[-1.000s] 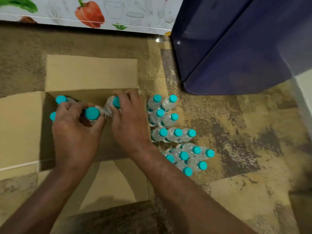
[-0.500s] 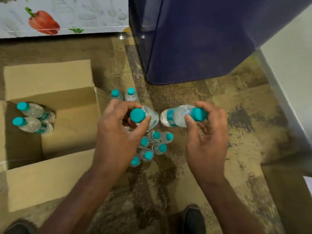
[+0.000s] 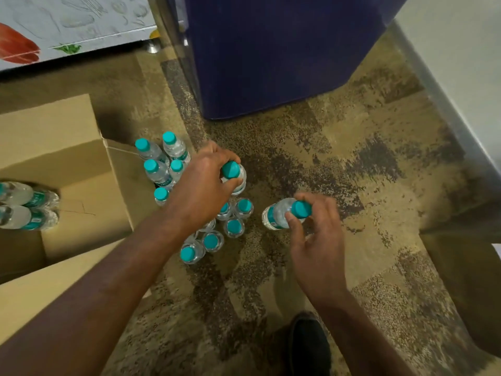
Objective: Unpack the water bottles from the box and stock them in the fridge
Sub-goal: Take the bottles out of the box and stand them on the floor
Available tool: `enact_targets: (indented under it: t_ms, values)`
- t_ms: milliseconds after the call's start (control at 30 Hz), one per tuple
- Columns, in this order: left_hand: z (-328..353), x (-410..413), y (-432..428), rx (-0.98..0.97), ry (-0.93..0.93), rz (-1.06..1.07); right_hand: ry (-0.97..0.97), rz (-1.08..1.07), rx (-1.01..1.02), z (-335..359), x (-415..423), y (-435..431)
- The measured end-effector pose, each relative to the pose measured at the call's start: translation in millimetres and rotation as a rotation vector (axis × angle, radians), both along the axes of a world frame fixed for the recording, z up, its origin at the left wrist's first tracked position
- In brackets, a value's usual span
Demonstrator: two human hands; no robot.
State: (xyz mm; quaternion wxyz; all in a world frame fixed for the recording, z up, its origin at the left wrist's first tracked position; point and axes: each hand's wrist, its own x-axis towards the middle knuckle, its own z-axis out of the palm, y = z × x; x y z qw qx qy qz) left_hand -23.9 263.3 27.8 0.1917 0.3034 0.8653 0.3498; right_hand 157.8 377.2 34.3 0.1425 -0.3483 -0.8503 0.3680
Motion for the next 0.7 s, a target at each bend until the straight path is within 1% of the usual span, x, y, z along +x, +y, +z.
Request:
enact_targets:
  t_ms: [267,467,700]
  values:
    - [-43,-11,24,-0.208,0.050,-0.217,-0.153,0.110,0.026,-63,8,7]
    - [-69,-13,25,-0.307,0.076,-0.272,-0.216,0.174,-0.010,-94,2,7]
    - [-86,-6,25,-0.390,0.129,-0.289,-0.271,0.214,-0.027,-112,-5,2]
